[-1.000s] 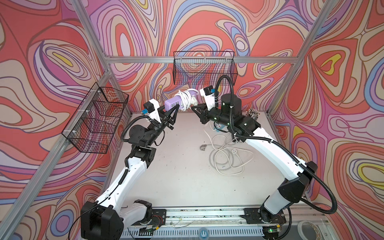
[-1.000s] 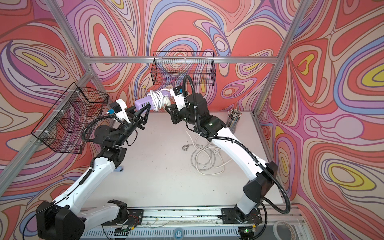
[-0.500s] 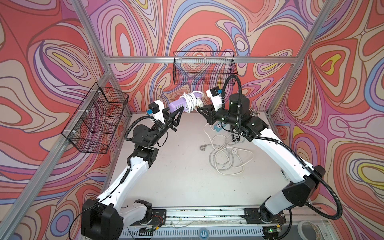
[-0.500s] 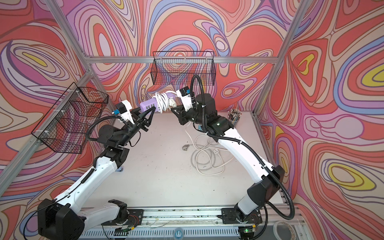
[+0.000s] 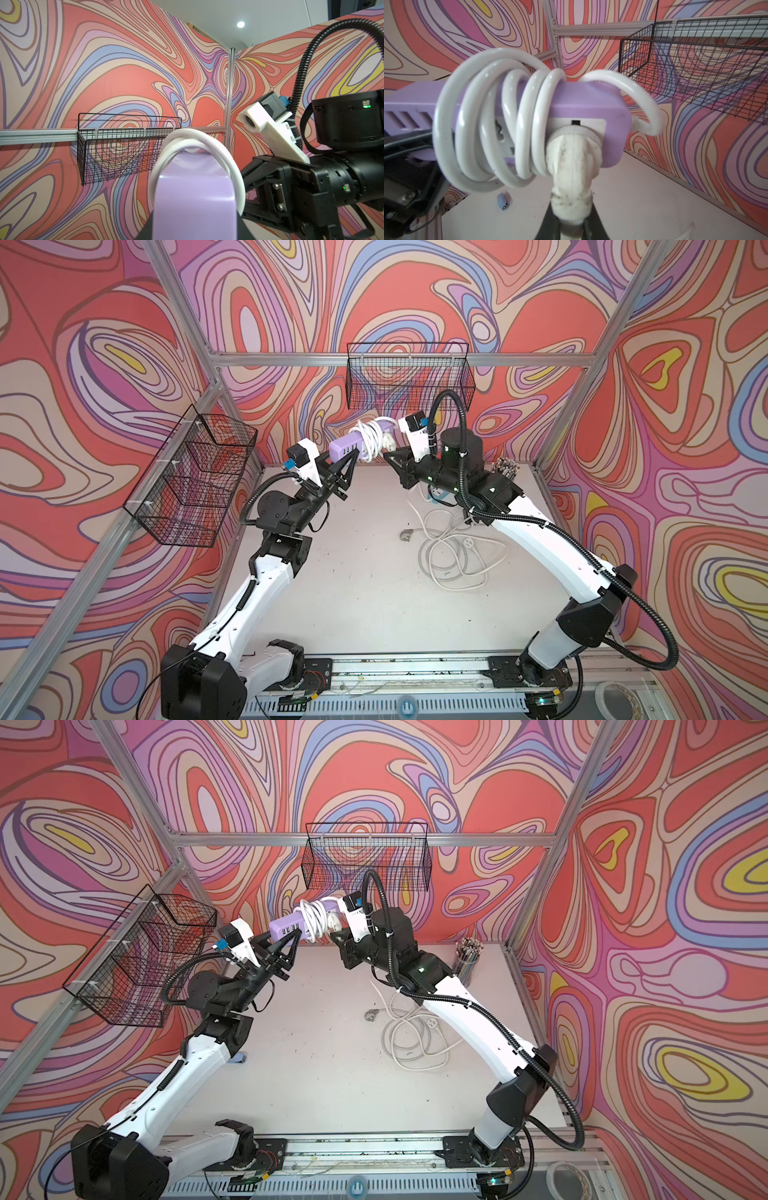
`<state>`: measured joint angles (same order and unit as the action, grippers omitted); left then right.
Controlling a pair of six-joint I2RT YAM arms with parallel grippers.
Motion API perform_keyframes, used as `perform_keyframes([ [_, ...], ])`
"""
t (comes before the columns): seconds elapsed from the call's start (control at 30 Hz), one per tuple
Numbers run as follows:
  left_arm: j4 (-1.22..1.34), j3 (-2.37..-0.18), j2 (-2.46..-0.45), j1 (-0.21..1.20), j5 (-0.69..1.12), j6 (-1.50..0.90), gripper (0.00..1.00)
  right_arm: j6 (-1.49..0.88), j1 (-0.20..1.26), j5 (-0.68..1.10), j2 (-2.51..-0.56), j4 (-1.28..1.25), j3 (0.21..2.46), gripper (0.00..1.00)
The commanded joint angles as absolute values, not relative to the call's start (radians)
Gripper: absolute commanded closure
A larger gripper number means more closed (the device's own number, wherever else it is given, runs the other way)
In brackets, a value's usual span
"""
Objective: Unwrap the cord wrapped around the power strip
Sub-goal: Unwrap the power cord from the power strip.
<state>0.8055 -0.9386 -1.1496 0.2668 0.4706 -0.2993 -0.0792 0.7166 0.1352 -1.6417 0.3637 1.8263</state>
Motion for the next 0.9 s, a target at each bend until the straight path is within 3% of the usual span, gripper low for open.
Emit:
perform_keyframes([
  [0.0, 0.838, -0.939, -1.15, 0.281, 0.489, -0.282, 1.0, -0.04, 0.71, 0.182, -1.602, 0.354, 1.819, 1.0],
  [0.2, 0.835, -0.94, -1.148, 0.281, 0.489, -0.281, 1.0, -0.056, 0.554, 0.223, -1.545, 0.353, 1.778, 1.0],
  [0.37, 0.838, -0.94, -1.149, 0.282, 0.491, -0.284, 1.0, -0.073, 0.544, 0.266, -1.551, 0.349, 1.805, 1.0],
  [0.67, 0.841, -0.939, -1.154, 0.282, 0.491, -0.283, 1.0, -0.025, 0.802, 0.188, -1.669, 0.365, 1.904, 1.0],
  [0.87, 0.835, -0.937, -1.147, 0.282, 0.482, -0.272, 1.0, -0.005, 0.818, 0.131, -1.651, 0.375, 1.881, 1.0],
])
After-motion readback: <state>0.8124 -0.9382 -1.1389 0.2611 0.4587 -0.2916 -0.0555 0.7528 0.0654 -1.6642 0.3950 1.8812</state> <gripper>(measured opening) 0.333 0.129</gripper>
